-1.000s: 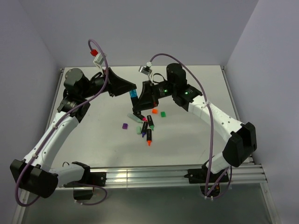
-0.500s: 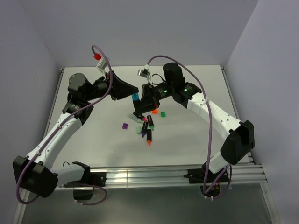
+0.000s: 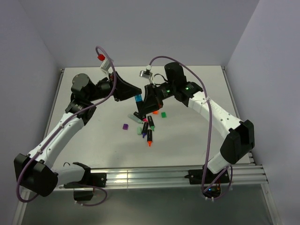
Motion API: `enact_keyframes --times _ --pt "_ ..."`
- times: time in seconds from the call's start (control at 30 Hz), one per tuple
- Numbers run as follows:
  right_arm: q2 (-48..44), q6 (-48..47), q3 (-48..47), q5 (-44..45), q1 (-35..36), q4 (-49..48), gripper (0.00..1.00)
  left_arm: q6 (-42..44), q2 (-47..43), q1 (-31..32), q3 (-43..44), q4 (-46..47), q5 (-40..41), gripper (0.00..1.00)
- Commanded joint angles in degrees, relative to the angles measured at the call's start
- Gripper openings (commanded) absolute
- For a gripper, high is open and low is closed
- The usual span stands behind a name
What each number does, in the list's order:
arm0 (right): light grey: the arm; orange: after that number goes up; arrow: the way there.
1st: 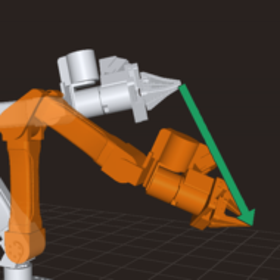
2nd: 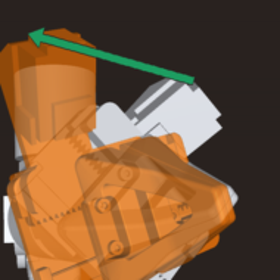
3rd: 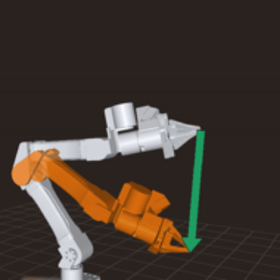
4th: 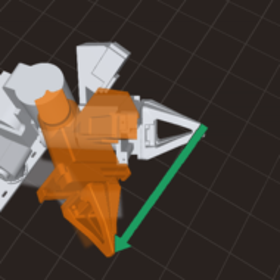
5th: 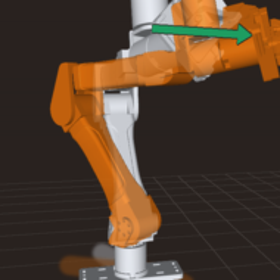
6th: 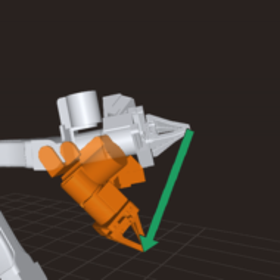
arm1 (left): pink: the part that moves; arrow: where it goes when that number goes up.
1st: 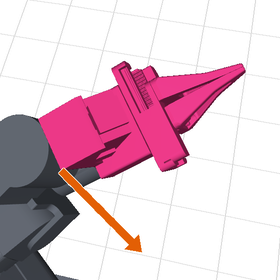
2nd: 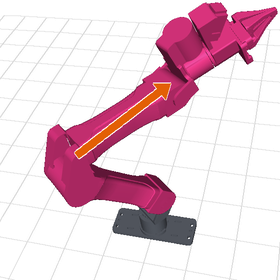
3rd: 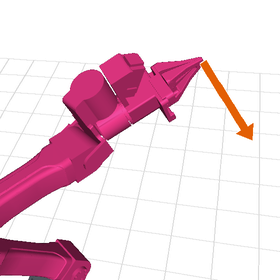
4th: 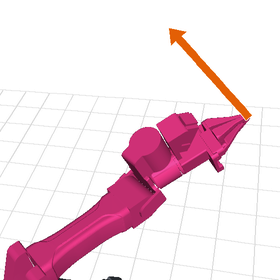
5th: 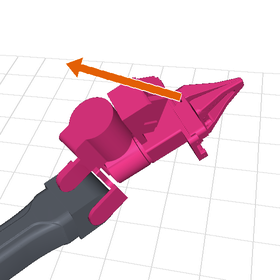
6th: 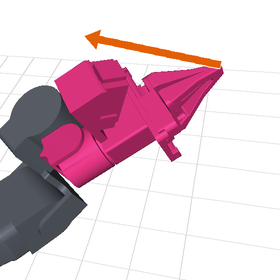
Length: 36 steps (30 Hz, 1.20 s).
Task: Insert the pens into the pen caps
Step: Press the pen cap onto the pen.
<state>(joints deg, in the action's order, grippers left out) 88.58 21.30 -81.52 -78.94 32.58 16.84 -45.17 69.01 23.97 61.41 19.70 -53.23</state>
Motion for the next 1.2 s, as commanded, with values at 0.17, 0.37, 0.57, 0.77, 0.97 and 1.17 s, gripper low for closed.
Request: enact_keyframes --times 0.17,0.37,0.57,0.77,0.97,1.17 --pt "-0.07 0.06 -9.19 9.76 -2.61 -8.84 0.00 -6.94 -0.46 5.48 -5.85 -0.22 -10.67 0.00" --pt "-0.77 -0.29 -9.98 12.23 -2.87 -9.11 0.00 -8.28 -0.64 6.35 -8.32 3.07 -10.31 0.00" --pt "-0.07 -0.29 -10.68 10.04 -3.04 -9.11 0.00 -4.77 -0.37 7.06 -6.67 -0.79 -11.27 0.00" --pt "1.42 -0.82 -11.56 6.34 -3.49 -7.79 0.00 5.52 0.42 7.85 -3.49 -12.50 -13.21 0.01" --pt "1.60 -2.58 -13.05 8.18 -4.28 -6.91 0.00 6.76 0.51 10.13 -4.01 -13.37 -13.30 0.00" --pt "-1.38 -3.91 -11.65 13.46 -4.72 -9.62 0.00 4.93 -0.37 10.84 -6.20 -10.06 -11.46 0.00"
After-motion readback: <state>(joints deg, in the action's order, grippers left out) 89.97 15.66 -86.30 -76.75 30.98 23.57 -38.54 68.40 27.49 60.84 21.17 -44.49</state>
